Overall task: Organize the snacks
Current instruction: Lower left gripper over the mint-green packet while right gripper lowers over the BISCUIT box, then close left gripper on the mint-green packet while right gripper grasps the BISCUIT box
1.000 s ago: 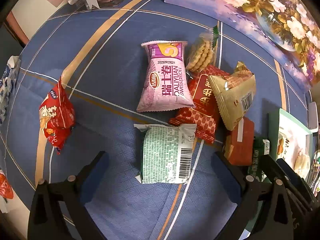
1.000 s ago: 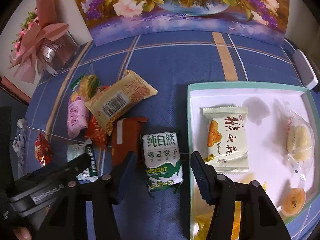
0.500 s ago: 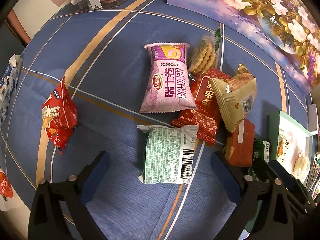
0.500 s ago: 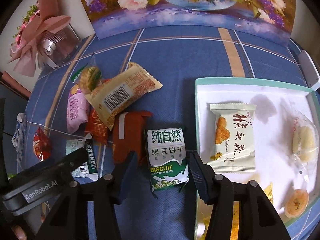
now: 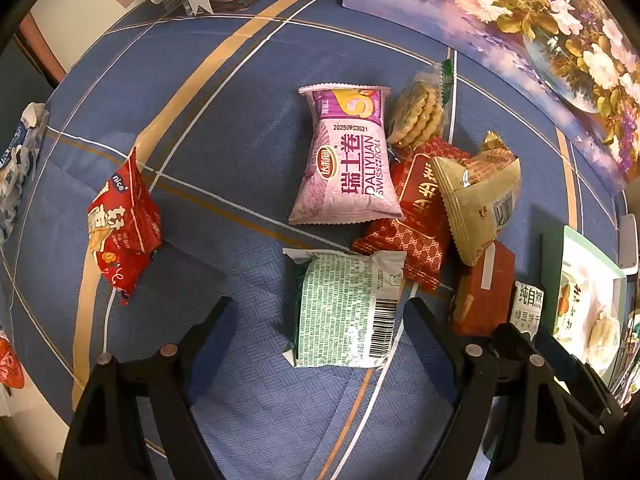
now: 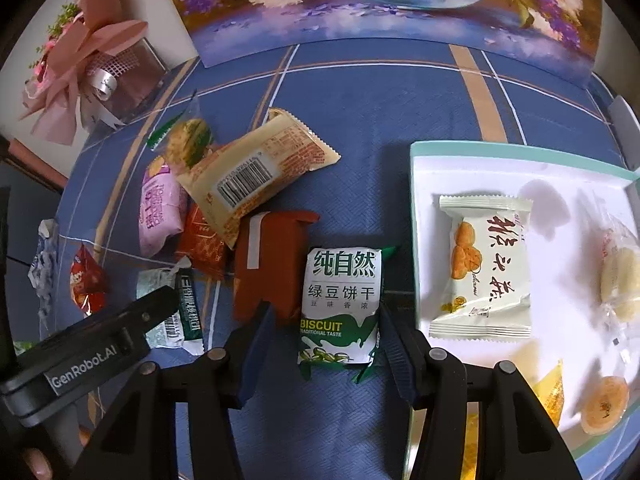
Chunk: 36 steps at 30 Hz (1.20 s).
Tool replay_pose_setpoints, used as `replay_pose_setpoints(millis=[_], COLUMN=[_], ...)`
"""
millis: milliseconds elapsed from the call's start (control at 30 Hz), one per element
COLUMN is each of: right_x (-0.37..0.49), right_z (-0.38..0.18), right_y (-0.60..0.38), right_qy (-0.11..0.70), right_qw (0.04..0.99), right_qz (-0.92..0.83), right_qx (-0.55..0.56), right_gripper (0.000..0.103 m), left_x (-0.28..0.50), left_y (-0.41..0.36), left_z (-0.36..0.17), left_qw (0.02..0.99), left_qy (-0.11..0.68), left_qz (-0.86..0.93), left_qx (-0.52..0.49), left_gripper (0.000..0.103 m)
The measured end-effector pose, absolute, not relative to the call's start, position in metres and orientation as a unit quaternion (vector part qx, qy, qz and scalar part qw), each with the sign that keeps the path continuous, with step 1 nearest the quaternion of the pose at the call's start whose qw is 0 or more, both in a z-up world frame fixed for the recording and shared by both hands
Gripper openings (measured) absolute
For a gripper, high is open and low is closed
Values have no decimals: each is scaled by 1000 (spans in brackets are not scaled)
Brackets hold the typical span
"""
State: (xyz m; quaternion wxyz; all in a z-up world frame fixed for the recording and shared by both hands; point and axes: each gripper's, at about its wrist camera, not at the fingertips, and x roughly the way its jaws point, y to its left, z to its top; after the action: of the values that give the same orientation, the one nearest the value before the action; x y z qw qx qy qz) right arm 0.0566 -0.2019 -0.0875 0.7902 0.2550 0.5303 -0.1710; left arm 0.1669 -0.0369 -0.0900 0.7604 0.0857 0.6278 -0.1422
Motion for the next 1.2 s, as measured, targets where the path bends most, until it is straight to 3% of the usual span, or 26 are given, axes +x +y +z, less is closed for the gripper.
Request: replay_pose_setpoints(millis=[67, 1133, 1200], right_x=[56, 66, 67], right_z=[-88, -92, -94], right_y=[-202, -176, -174], right_qy=[530, 559, 559], right_qw=[790, 786, 787], right_qz=[-175, -215, -218], right_qx=[253, 153, 145], right_gripper=[51, 45, 45], left_x=[166, 155, 156], left_y=[-37, -60, -59], left_z=[-88, -133, -130], left_qw=[760, 746, 746], left_qy=[628, 640, 640], left_qz=[-141, -125, -131], left_qx=[85, 133, 130], left_gripper=[80, 79, 73])
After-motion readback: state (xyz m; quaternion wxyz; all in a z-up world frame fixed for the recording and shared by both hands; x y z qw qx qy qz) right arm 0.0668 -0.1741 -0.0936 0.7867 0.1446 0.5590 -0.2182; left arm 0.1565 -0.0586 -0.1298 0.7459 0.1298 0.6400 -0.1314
